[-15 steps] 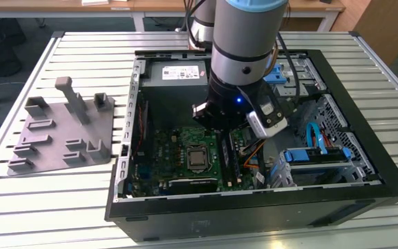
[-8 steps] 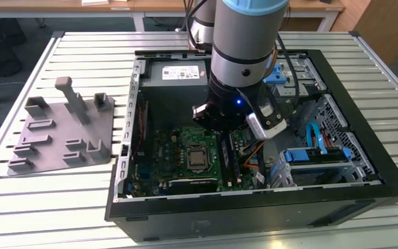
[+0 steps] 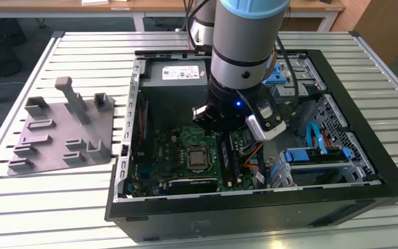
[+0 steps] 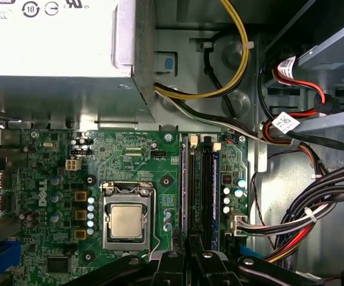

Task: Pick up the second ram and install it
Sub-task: 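Insert the second ram into the second slot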

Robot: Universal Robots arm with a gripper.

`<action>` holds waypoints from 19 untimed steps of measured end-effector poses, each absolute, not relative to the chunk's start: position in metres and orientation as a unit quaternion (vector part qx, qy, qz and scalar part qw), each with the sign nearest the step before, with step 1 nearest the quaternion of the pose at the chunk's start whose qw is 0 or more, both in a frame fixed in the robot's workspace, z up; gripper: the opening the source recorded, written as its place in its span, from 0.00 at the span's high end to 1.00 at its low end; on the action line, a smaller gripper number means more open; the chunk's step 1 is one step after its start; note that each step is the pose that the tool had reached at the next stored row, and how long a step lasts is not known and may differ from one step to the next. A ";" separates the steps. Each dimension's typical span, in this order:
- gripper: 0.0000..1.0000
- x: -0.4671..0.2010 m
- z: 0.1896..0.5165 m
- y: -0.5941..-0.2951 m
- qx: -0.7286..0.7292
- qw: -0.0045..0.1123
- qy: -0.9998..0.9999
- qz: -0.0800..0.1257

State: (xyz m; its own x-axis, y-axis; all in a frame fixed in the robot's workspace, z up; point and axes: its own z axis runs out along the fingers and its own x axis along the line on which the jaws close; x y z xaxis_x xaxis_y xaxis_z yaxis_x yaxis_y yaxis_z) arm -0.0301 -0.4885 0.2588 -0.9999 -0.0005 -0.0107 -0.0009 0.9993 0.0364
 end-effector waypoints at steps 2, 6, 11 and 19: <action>0.86 -0.030 0.258 -0.489 0.000 0.005 1.000 0.018; 0.86 -0.030 0.256 -0.490 0.000 0.005 1.000 0.018; 0.86 -0.030 0.255 -0.491 0.000 0.005 1.000 0.018; 0.86 -0.030 0.251 -0.492 0.000 0.005 1.000 0.018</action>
State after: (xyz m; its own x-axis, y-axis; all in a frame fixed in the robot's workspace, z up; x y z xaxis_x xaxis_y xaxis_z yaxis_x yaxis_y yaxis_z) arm -0.0301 -0.4920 0.2509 -0.9999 -0.0004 -0.0108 -0.0008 0.9993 0.0365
